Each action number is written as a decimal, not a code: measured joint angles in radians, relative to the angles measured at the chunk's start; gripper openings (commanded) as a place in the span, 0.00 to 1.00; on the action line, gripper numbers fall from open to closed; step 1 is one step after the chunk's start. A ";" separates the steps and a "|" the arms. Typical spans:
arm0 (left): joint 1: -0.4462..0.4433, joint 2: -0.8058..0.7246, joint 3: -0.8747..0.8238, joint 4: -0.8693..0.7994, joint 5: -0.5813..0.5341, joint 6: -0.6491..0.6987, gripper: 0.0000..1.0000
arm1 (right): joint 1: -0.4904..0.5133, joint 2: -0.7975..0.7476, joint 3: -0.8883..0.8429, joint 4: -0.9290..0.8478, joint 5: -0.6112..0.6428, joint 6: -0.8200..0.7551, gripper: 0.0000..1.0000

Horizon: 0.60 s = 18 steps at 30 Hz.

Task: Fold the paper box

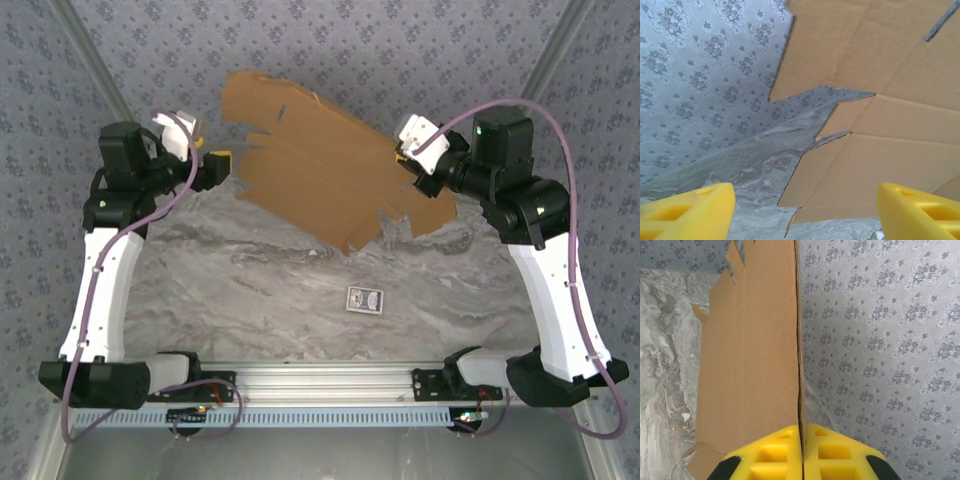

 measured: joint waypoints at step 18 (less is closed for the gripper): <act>0.041 0.247 0.358 -0.024 0.369 0.111 0.63 | -0.007 -0.003 -0.029 0.011 -0.084 0.007 0.00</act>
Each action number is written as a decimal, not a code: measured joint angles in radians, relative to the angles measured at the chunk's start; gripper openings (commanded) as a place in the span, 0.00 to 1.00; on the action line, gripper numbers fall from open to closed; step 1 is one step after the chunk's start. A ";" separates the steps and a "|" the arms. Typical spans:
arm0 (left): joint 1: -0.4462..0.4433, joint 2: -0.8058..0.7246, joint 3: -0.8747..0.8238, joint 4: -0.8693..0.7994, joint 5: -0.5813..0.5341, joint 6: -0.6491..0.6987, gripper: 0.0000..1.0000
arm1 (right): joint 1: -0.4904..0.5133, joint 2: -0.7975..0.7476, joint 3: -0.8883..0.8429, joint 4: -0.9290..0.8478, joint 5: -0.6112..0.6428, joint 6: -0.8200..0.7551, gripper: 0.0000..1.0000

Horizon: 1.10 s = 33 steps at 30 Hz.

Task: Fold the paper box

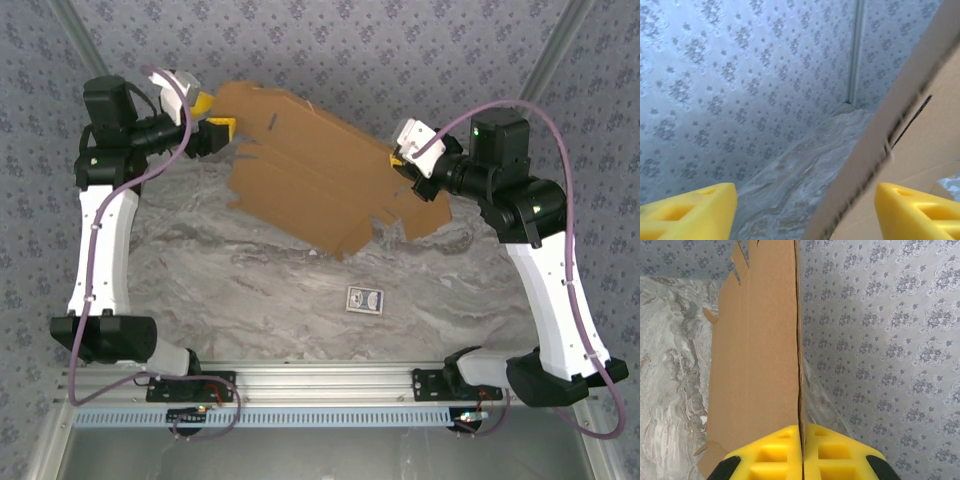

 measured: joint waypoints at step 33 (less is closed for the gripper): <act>0.005 0.186 0.335 -0.403 0.236 0.155 0.06 | 0.136 -0.076 -0.298 0.422 0.322 -0.304 0.02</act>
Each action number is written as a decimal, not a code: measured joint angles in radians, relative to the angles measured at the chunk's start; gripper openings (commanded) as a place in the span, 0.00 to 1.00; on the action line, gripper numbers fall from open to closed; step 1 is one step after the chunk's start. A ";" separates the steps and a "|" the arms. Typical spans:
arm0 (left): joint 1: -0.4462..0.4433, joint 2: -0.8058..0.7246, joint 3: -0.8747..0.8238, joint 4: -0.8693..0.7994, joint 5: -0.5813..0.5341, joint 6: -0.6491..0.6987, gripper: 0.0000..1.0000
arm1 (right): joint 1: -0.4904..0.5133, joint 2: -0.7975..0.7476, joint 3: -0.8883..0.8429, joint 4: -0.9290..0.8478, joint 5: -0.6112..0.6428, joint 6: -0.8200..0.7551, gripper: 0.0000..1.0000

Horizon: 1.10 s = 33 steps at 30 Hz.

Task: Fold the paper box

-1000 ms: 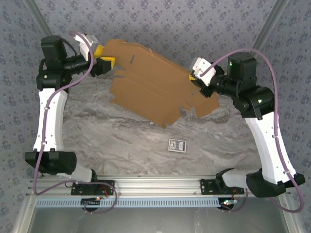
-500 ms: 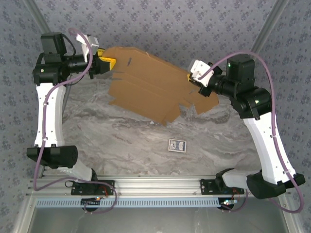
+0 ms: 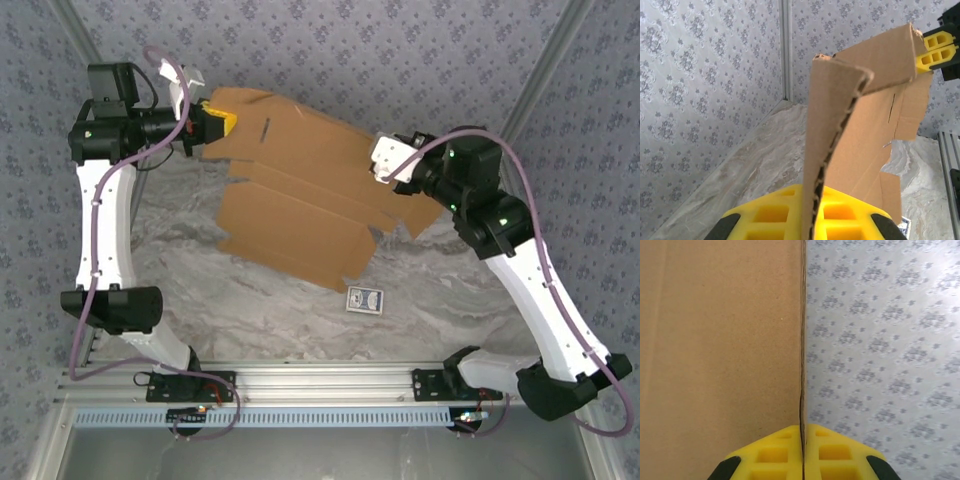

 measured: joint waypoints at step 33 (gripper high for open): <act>-0.001 0.095 0.089 -0.072 -0.052 -0.176 0.11 | 0.083 -0.012 -0.382 0.625 0.286 -0.396 0.02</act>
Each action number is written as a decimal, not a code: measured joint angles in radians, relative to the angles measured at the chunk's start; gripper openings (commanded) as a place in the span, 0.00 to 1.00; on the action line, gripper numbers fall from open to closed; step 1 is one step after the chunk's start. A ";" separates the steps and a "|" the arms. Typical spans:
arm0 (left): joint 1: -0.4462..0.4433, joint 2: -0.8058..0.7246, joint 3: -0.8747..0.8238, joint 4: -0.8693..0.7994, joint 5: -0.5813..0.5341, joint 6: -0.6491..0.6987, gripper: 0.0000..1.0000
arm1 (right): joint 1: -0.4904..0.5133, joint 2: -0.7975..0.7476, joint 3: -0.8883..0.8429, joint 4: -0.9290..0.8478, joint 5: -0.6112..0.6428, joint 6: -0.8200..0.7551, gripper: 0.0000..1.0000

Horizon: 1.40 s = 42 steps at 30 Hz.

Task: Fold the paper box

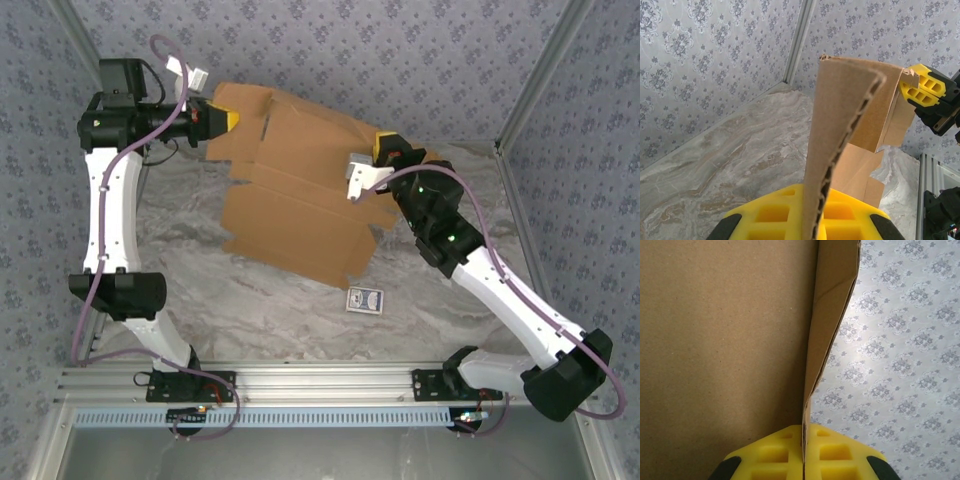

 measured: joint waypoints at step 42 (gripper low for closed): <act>-0.429 -0.209 -1.159 1.022 -0.710 -0.646 0.48 | -0.282 0.343 0.293 -0.724 -0.289 0.966 0.00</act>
